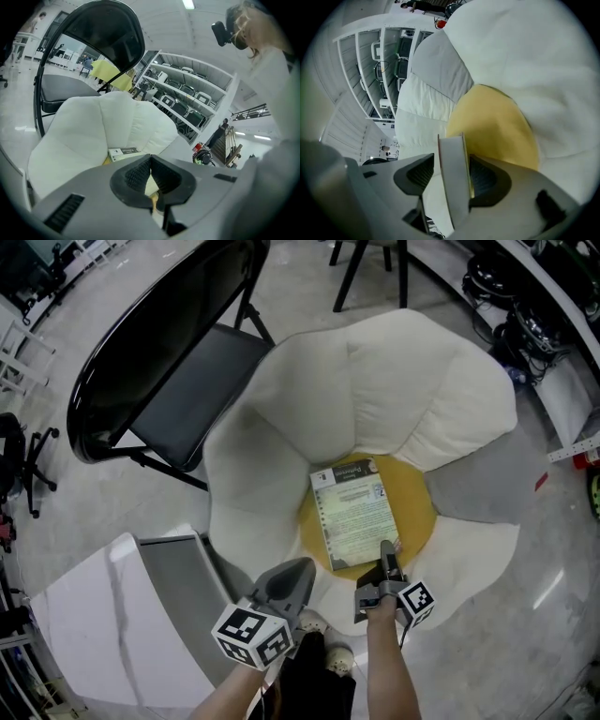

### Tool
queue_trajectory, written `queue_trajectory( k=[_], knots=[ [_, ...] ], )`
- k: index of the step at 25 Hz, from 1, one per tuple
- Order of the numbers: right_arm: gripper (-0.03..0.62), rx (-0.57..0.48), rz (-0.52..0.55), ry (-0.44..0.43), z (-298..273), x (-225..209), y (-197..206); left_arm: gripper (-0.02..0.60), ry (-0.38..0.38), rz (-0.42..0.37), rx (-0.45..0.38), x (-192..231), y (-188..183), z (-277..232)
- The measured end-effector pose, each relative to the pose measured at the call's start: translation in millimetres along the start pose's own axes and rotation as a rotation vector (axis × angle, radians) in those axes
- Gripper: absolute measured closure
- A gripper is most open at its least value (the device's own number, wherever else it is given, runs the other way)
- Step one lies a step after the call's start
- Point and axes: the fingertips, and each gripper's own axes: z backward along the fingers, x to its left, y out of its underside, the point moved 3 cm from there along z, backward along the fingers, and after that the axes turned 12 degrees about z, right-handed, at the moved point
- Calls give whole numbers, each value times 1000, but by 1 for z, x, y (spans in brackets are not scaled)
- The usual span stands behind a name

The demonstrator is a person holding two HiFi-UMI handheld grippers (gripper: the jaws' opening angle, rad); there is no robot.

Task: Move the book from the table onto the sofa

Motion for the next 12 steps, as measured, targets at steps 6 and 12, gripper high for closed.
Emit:
queue_trajectory(
  k=[6, 12],
  knots=[
    [349, 16, 38, 20, 32, -1, 4, 571, 18, -6, 4, -16, 4, 9],
    [349, 55, 157, 16, 73, 14, 0, 571, 11, -20, 8, -35, 13, 25]
  ],
)
